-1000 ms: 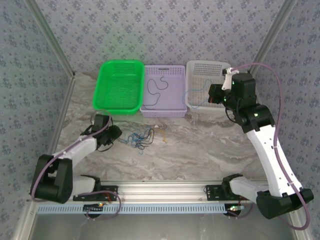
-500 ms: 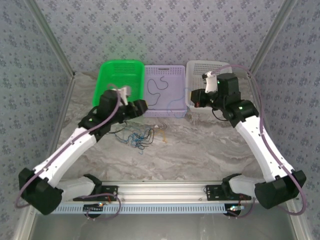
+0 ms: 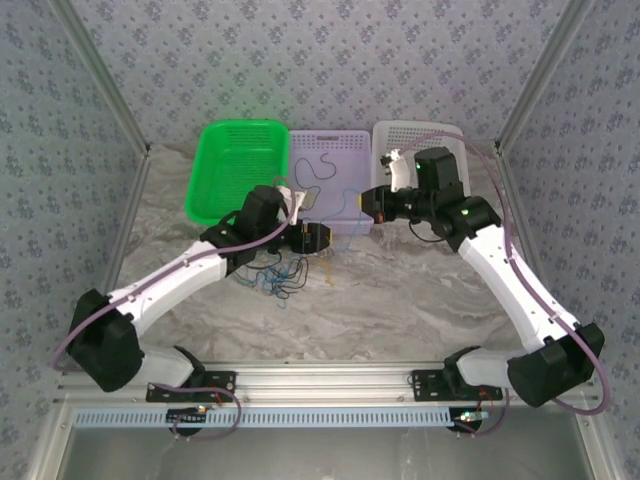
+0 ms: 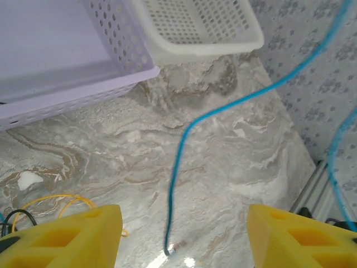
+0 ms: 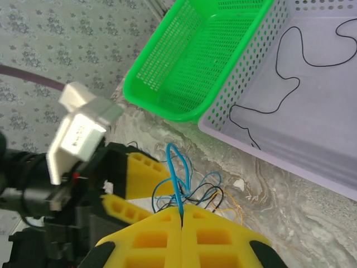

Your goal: Untangle the cables

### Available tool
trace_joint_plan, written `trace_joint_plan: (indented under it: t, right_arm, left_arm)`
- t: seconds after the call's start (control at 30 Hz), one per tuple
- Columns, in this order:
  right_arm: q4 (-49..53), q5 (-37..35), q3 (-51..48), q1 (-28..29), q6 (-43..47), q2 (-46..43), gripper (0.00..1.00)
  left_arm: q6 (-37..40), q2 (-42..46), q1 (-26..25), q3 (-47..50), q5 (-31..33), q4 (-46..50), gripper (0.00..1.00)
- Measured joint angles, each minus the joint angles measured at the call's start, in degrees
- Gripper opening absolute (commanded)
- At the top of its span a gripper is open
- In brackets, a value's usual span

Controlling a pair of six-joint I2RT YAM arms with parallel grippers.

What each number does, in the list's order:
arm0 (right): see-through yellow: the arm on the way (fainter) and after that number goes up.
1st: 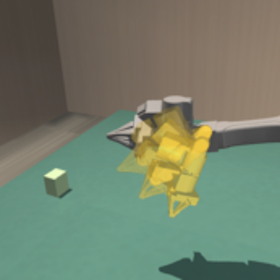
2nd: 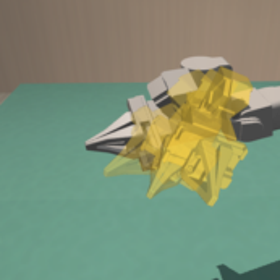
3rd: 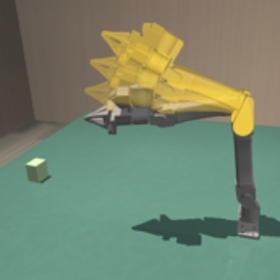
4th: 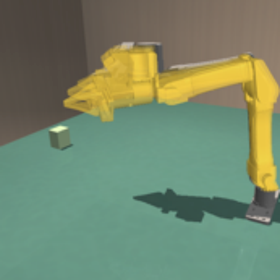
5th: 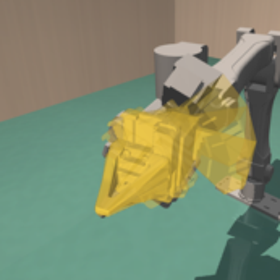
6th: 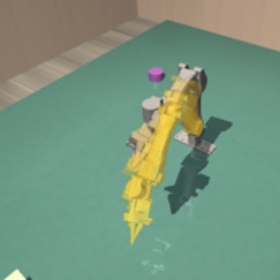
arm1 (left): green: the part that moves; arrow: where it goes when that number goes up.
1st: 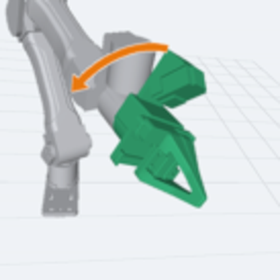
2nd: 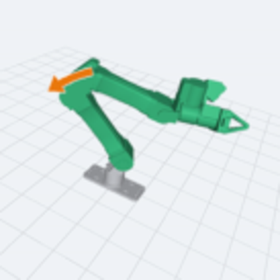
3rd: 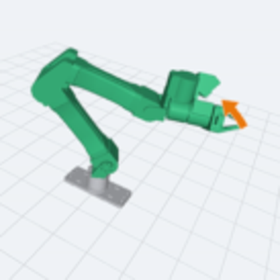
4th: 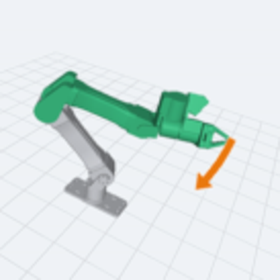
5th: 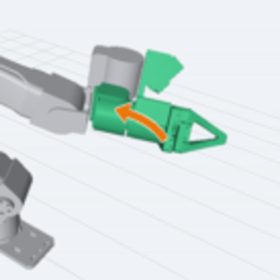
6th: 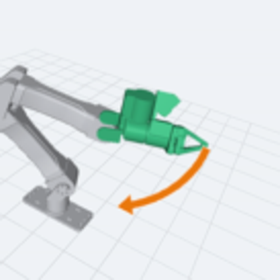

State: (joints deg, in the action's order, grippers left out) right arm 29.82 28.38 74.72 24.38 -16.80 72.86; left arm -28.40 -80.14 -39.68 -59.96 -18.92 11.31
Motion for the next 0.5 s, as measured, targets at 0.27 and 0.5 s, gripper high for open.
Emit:
trace_joint_plan:
  t: [0.27, 0.5]
  right_arm:
    - [2.32, -0.98, 0.00, 2.29, 2.03, 0.00, 0.00]
    - [8.20, -8.63, 0.00, 7.13, 6.56, 0.17, 0.00]
  left_arm:
    - [4.55, -1.31, 0.00, -0.55, 9.33, 1.81, 0.00]
    - [14.36, -0.09, 0.02, -7.17, 22.58, 10.47, 0.00]
